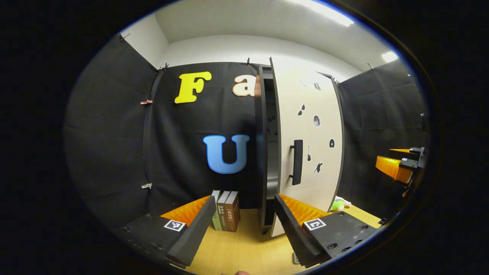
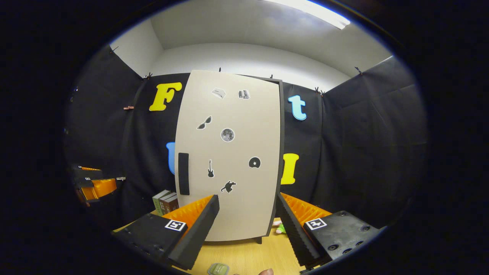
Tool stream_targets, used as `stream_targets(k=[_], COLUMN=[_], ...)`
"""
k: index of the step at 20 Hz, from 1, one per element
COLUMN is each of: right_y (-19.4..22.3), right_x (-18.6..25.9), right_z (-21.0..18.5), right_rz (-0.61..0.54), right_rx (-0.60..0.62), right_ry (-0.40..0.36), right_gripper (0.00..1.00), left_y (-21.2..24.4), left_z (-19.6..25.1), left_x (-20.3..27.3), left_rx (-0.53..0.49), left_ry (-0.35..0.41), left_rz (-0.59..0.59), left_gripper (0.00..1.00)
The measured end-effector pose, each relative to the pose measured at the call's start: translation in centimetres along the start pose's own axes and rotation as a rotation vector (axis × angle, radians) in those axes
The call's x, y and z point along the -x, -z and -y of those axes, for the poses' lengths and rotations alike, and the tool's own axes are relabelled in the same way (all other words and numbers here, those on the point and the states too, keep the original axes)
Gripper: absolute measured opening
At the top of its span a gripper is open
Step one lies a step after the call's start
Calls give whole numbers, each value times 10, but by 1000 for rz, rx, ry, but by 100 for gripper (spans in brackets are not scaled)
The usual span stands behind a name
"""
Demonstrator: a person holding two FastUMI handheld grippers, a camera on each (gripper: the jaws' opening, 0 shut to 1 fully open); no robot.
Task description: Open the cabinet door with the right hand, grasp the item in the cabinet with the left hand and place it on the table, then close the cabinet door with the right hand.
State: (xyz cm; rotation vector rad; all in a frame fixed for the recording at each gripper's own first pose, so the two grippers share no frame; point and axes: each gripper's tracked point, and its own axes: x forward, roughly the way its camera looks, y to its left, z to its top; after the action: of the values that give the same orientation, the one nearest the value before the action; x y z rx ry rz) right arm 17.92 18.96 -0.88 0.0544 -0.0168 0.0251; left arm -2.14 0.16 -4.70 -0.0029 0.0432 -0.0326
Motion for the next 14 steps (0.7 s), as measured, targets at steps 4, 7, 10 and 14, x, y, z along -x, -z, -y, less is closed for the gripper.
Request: stream_targets(k=[4,7,10,14], right_y=[-4,0,-1,-1], right_x=[0,0,-1,-1], right_z=[-2,-2,-2,2], right_rz=[11,2,2,1], right_rx=[6,16,17,17], right_ry=[-4,-5,-2,2], right_gripper=[97,97,97,97], left_y=[-1,0,-1,0], left_z=[0,2,2,4], left_x=[0,0,-2,-3], left_rx=[-4,-6,-4,-7], left_ry=[0,4,6,8], left_rz=[2,0,-2,-2], left_gripper=[96,96,96,96])
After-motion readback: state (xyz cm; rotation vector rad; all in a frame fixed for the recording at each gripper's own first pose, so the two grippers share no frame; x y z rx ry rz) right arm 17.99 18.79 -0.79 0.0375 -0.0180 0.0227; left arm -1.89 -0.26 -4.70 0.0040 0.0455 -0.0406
